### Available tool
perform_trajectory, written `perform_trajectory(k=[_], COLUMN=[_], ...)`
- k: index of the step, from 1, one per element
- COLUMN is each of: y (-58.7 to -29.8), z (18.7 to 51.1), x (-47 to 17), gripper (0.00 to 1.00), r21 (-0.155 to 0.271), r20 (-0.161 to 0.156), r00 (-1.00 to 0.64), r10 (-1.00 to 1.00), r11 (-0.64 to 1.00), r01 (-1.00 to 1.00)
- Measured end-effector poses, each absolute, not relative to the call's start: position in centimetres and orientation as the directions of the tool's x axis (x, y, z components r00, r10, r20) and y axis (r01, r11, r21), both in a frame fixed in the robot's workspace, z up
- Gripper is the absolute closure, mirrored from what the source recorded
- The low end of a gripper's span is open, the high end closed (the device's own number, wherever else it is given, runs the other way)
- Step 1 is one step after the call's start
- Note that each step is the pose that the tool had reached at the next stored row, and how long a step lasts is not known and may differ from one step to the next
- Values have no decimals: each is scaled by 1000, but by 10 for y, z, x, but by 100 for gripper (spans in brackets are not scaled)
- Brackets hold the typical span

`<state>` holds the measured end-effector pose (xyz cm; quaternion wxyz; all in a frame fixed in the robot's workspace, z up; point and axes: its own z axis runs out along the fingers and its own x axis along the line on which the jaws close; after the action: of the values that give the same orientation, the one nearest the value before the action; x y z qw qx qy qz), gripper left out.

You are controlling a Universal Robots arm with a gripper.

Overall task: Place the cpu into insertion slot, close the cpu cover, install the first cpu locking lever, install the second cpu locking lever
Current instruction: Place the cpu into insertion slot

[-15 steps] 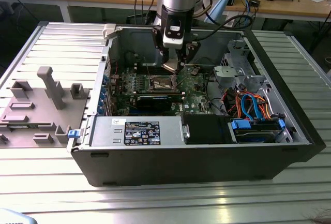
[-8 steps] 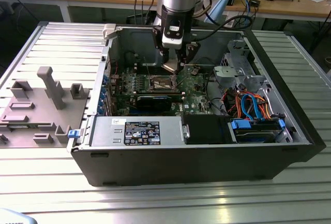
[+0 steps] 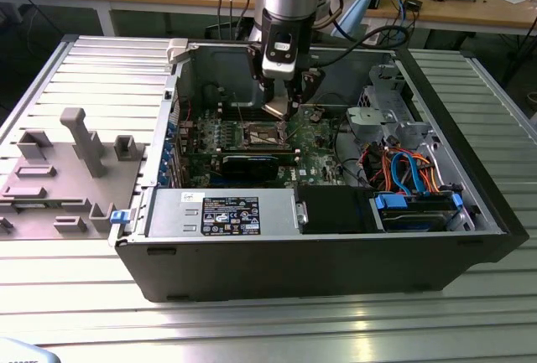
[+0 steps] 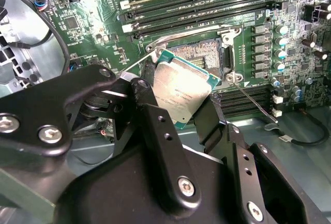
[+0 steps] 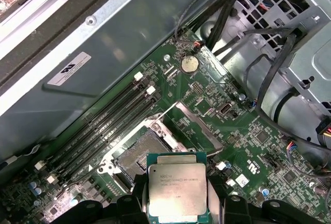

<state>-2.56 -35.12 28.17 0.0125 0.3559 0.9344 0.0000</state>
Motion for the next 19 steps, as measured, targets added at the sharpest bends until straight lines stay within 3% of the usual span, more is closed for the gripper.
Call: perform_trajectory(k=[19], y=[-351], z=[280], x=[-26], gripper=[45], r21=[5], r20=[-27], r00=[-727], r10=[687], r11=[727], r01=[687])
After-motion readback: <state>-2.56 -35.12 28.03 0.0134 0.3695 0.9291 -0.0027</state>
